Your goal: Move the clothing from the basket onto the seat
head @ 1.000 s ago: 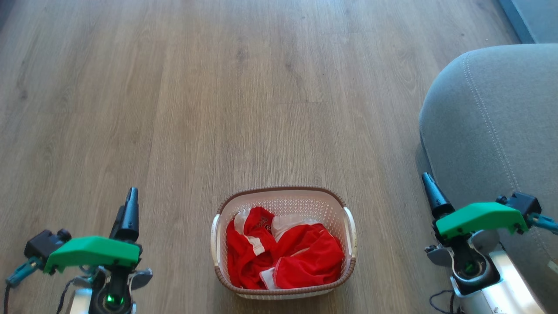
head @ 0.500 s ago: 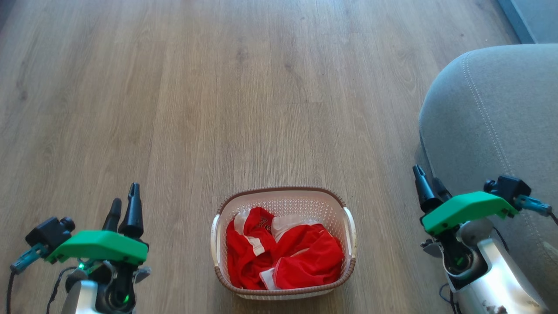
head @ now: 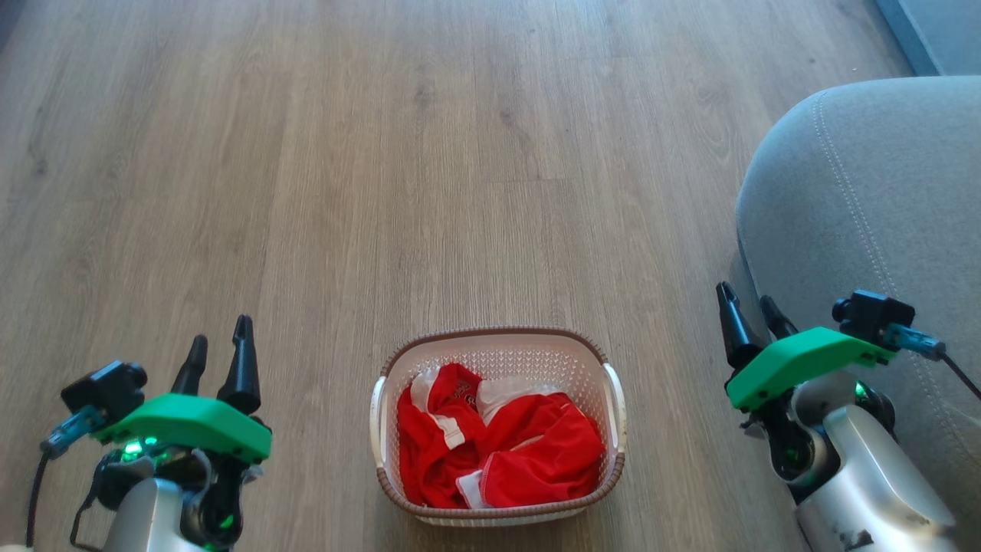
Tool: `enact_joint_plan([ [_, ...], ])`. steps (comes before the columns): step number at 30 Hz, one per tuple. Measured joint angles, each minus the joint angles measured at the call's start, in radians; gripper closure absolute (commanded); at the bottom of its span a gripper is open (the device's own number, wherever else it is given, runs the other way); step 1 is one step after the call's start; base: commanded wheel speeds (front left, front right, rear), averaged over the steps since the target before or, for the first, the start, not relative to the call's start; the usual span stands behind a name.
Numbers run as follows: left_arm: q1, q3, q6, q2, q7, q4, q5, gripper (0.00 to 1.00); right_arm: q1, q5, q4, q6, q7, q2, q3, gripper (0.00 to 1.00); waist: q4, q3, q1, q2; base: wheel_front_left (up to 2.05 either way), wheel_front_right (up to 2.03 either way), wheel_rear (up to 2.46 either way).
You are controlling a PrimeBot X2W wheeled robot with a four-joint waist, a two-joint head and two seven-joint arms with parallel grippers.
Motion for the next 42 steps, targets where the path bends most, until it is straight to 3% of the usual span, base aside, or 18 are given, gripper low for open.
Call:
enact_joint_plan([
  [21,-0.061,-0.012,0.010,0.008,-0.062,0.016,0.259,0.00,-0.087,-0.235,0.033,0.000,-0.058,-0.021,0.042,0.00,-0.001,0.007,0.0000,0.0000,0.00,0.00,0.00],
  [42,-0.119,0.022,0.007,0.006,-0.124,0.047,0.453,0.00,-0.141,-0.415,0.039,0.000,-0.117,-0.031,0.041,0.00,0.000,0.016,0.0000,0.0000,0.00,0.00,0.00],
])
